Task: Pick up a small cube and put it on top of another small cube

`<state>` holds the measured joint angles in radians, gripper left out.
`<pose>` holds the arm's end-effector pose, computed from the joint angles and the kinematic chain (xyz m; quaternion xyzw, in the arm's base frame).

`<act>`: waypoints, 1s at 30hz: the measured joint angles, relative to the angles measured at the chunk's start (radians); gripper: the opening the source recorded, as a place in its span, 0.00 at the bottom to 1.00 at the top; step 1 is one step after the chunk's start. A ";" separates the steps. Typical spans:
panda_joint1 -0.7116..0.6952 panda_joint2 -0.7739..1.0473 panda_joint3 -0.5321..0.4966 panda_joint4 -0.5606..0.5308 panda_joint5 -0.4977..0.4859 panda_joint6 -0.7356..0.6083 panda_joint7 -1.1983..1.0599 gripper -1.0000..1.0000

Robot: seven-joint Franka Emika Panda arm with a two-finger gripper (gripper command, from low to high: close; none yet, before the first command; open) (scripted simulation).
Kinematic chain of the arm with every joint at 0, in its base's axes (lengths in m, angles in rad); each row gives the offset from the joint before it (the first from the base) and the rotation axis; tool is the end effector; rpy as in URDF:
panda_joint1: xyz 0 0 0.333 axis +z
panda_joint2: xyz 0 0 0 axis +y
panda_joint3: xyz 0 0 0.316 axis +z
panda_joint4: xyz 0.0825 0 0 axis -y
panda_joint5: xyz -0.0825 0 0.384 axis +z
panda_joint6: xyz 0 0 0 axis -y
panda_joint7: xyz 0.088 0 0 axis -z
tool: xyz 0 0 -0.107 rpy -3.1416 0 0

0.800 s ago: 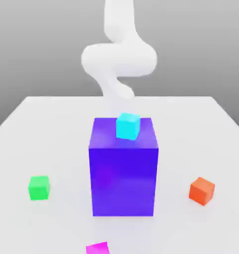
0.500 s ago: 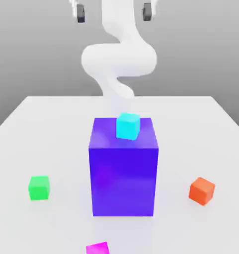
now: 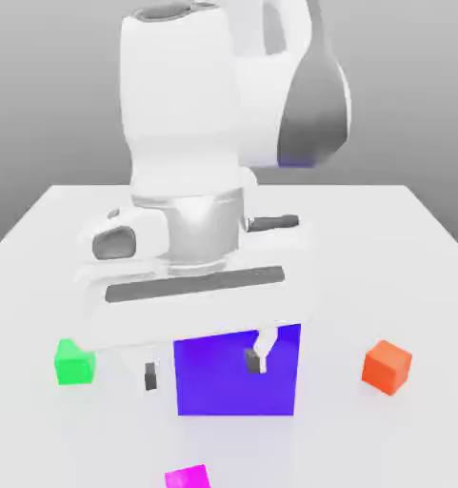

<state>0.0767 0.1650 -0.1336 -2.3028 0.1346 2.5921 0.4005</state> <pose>0.5369 -0.0332 0.2880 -0.9581 0.2779 -0.0576 0.0382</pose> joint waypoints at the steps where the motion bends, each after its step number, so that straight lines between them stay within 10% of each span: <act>1: -0.003 0.035 0.000 0.000 -0.003 0.012 -0.009 0.50; 9: -0.035 0.321 0.023 0.027 0.001 0.165 -0.065 0.50; 10: -0.040 0.346 0.030 0.032 0.007 0.184 -0.069 0.00; 21: -0.019 0.223 0.002 0.005 -0.024 0.088 -0.046 0.00; 30: -0.174 -0.094 -0.230 -0.287 -0.143 0.068 0.145 0.00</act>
<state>-0.0977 0.0711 -0.3638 -2.5896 -0.0087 2.6605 0.5458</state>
